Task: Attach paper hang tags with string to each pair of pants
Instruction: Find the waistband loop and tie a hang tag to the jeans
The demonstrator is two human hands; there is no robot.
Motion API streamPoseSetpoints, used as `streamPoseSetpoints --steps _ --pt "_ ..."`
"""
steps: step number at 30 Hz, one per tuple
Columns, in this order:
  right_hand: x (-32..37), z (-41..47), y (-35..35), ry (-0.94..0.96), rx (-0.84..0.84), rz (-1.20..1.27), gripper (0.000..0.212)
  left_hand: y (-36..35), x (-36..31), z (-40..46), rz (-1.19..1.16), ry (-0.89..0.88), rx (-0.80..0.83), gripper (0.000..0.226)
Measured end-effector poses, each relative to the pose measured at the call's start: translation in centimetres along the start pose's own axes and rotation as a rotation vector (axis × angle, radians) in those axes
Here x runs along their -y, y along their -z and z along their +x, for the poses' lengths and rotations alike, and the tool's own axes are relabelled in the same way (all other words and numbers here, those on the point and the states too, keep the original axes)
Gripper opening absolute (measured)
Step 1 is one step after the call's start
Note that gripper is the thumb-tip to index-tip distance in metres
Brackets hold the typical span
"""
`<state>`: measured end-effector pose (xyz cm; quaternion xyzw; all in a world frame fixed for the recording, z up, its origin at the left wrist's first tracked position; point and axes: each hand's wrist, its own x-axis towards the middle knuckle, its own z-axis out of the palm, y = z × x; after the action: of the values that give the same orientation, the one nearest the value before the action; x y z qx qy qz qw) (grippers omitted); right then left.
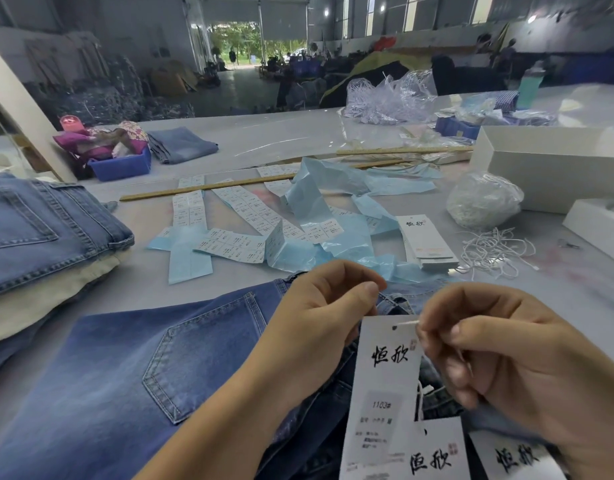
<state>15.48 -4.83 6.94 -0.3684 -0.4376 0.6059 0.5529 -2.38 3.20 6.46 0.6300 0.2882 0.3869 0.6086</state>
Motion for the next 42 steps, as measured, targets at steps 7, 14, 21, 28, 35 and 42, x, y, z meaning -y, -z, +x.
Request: streamPoseSetpoints --steps 7,14,21,28,35,42 --pt "-0.6 0.7 -0.7 0.061 0.107 0.107 0.054 -0.2 -1.0 -0.2 -0.015 -0.048 0.046 0.010" --pt "-1.4 2.5 -2.3 0.026 -0.080 0.019 0.019 0.3 0.2 0.0 0.233 -0.079 0.035 0.017" --pt "-1.9 3.1 -2.5 0.010 -0.091 -0.087 0.021 0.8 1.1 0.0 0.443 -0.115 0.078 0.012" --pt "-1.6 2.4 -1.8 0.074 -0.158 -0.187 0.007 1.6 1.9 0.0 0.423 -0.135 -0.046 0.020" --pt "-1.6 2.0 -2.0 0.107 -0.176 -0.177 0.019 1.9 2.1 0.0 0.424 -0.117 -0.066 0.015" --pt "-1.8 2.3 -3.1 0.110 -0.207 -0.154 0.020 1.7 1.5 -0.3 0.292 -0.175 -0.083 0.007"
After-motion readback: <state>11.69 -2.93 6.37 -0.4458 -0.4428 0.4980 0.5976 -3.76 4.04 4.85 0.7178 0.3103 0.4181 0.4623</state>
